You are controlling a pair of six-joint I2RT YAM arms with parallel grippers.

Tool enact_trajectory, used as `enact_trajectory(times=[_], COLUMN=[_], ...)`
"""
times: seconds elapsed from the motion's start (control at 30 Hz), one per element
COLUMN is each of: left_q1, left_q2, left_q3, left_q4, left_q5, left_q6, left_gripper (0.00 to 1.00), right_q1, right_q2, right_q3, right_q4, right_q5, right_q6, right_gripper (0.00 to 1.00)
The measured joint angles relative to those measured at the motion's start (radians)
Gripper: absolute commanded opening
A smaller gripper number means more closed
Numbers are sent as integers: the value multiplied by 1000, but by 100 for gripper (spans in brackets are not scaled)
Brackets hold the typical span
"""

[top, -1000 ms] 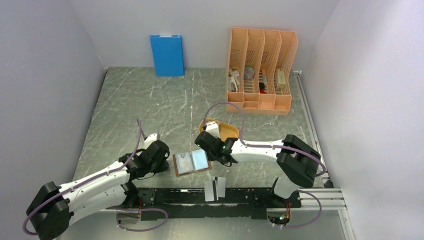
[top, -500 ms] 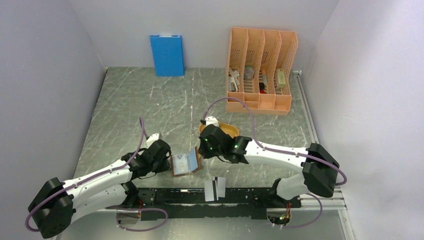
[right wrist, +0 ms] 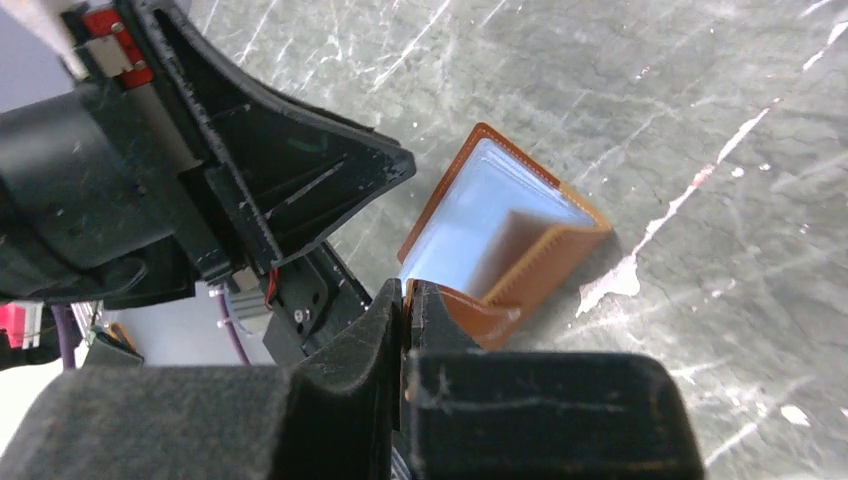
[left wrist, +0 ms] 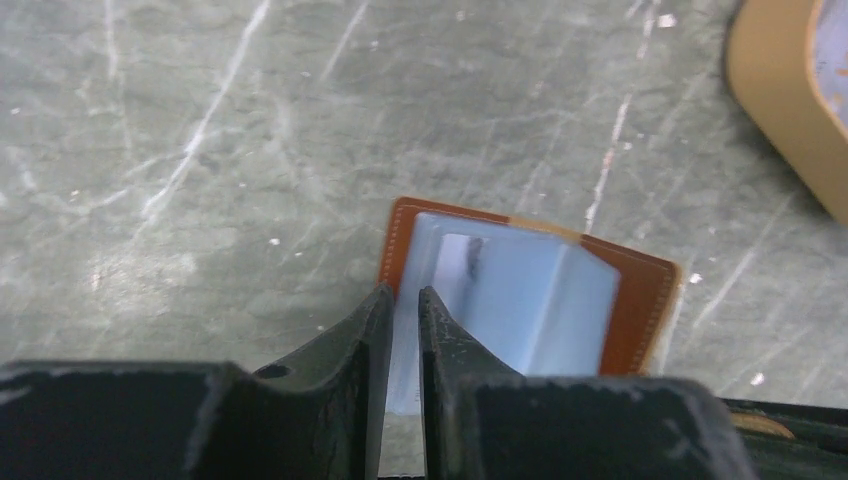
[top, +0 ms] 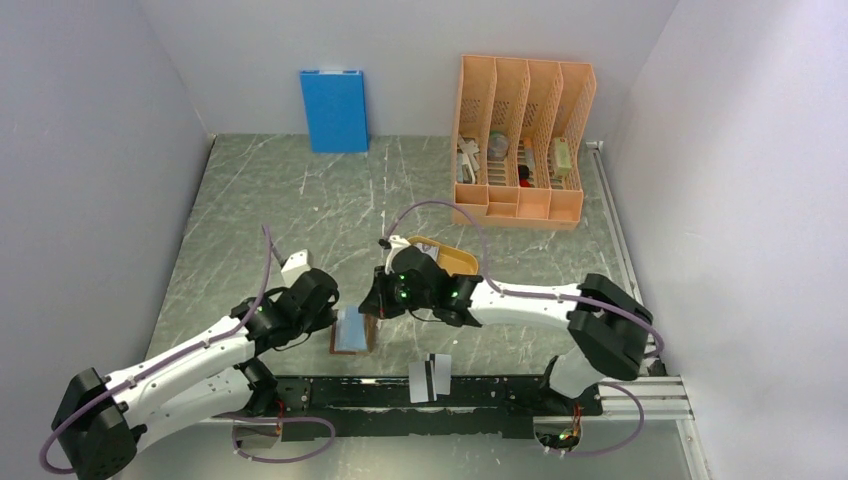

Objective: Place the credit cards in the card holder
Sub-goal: Close the card holder at the center of the board.

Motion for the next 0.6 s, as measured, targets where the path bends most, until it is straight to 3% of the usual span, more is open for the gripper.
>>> enact_trajectory(times=[0.23,0.6], left_q1=[0,0], left_q2=[-17,-192], left_q3=[-29,-62], left_q4=[-81,-203], left_q5=[-52,-119], left_q6=[-110,-274], left_gripper=[23,23], right_q1=[6,21], right_q2=[142,363], right_q3=[44,185], right_q4=[74,117], right_q5=[-23,-92], right_q6=[51,112], right_gripper=[0,0])
